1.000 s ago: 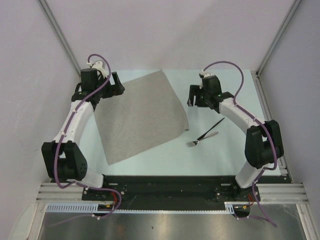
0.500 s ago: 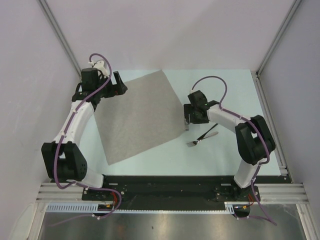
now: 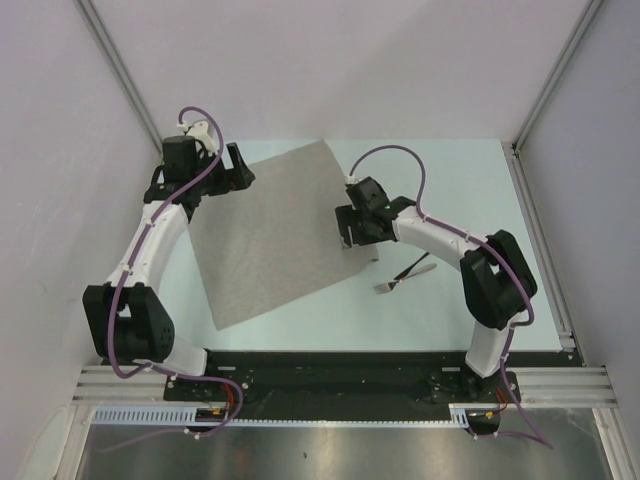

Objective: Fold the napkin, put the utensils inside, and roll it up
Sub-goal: Flatten the napkin out

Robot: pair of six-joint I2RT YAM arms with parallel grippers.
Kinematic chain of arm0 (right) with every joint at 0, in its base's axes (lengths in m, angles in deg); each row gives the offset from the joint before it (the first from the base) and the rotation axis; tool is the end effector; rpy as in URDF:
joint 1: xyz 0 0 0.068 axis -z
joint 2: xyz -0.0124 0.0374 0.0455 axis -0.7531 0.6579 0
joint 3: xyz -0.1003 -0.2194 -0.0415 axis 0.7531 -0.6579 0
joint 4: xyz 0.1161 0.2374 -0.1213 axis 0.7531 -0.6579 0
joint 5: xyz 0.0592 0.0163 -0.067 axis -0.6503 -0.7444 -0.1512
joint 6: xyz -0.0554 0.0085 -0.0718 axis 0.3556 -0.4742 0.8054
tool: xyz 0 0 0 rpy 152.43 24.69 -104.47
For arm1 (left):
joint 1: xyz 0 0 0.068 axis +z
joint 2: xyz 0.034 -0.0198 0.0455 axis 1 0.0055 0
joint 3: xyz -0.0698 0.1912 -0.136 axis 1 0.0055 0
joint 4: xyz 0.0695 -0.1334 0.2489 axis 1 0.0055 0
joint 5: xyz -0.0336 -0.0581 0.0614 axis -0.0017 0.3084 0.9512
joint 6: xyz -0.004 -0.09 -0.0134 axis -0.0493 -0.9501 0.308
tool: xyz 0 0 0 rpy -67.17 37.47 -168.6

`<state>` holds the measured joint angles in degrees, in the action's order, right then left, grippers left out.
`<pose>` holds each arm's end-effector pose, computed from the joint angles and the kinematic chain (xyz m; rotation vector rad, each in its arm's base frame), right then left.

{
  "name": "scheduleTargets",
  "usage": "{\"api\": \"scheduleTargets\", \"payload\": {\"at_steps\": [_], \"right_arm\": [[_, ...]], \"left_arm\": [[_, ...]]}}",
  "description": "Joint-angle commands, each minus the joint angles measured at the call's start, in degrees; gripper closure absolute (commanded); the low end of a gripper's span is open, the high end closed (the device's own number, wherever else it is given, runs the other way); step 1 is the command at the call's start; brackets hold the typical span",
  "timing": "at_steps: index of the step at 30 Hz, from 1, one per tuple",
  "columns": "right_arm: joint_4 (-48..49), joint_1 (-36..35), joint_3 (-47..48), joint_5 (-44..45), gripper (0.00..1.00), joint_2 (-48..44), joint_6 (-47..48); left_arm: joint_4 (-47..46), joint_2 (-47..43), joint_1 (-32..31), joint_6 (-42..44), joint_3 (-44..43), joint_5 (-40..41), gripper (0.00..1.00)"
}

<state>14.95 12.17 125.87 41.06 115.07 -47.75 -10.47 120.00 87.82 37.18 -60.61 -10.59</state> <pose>0.3588 0.2574 0.1412 -0.3823 2.5237 0.2502 0.4109 -0.0328 0.2802 -0.0820 2.1203 -0.4183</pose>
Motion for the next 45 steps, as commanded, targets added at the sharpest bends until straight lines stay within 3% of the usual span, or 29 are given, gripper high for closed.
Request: {"api": "scheduleTargets", "payload": {"at_steps": [1, 9, 34, 37, 42, 44, 45], "right_arm": [[-1.3, 2.0, -1.7, 1.5, 0.26, -5.5, -2.2], [2.6, 9.4, -12.2, -1.2, 0.38, -11.2, -5.5], [4.9, 6.4, -8.8, -2.5, 0.46, 1.3, -5.1], [5.5, 6.2, -8.7, -2.9, 0.57, 2.3, -5.2], [4.8, 5.8, -7.3, -3.4, 0.63, 3.7, -4.9], [4.0, 5.7, -6.7, -3.0, 0.72, 4.1, -4.6], [2.7, 5.7, -6.1, -2.3, 0.84, 4.1, -4.6]], "left_arm": [[-0.9, -1.9, -0.1, -0.2, -1.9, -0.5, 0.00], [-1.3, -1.8, -0.1, -0.8, -1.7, -1.8, 0.01], [-1.0, -1.6, -0.1, -0.6, -1.9, -2.3, 0.00], [-1.0, -1.5, -0.1, -0.5, -2.0, -2.3, 0.00], [-0.9, -1.5, -0.2, -0.6, -2.0, -2.5, 0.00], [-0.9, -1.5, -0.1, -0.6, -2.0, -2.5, 0.00], [-0.8, -1.6, -0.2, -0.5, -2.1, -2.4, 0.00]]}}
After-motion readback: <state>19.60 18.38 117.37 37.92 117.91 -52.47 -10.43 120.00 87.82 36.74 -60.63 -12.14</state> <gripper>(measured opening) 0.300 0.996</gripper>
